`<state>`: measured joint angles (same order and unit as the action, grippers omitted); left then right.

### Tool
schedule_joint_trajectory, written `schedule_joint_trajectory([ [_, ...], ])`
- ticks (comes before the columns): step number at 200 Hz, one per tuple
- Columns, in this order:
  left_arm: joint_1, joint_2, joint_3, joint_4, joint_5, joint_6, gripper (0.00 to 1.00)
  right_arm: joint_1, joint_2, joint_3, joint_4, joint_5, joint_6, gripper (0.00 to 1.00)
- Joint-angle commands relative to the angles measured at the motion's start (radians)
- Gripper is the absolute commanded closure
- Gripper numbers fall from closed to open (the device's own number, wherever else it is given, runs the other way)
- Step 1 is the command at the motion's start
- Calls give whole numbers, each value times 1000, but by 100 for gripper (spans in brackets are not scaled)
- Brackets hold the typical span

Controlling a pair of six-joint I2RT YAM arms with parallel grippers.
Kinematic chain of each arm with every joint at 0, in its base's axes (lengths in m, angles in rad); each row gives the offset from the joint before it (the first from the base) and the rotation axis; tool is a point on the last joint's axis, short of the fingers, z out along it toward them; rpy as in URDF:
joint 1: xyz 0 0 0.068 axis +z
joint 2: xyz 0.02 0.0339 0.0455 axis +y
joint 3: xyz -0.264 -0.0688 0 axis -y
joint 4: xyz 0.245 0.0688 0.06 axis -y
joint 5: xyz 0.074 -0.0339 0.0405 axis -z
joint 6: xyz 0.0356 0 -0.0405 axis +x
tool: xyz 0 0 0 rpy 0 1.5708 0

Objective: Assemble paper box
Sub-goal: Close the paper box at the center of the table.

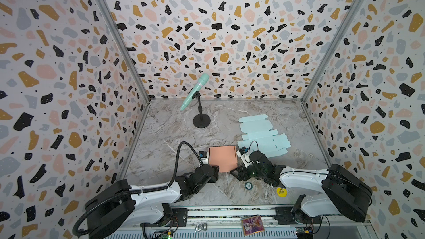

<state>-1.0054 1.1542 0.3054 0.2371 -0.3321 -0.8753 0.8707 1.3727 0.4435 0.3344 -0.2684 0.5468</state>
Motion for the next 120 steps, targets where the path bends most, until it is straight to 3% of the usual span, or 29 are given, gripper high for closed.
schedule_joint_trajectory([
  [1,-10,-36,27,42,22,2,40,8,-33,26,46,-52,13,36],
  [120,-12,-39,25,36,21,-3,40,13,-41,50,31,-77,17,33],
])
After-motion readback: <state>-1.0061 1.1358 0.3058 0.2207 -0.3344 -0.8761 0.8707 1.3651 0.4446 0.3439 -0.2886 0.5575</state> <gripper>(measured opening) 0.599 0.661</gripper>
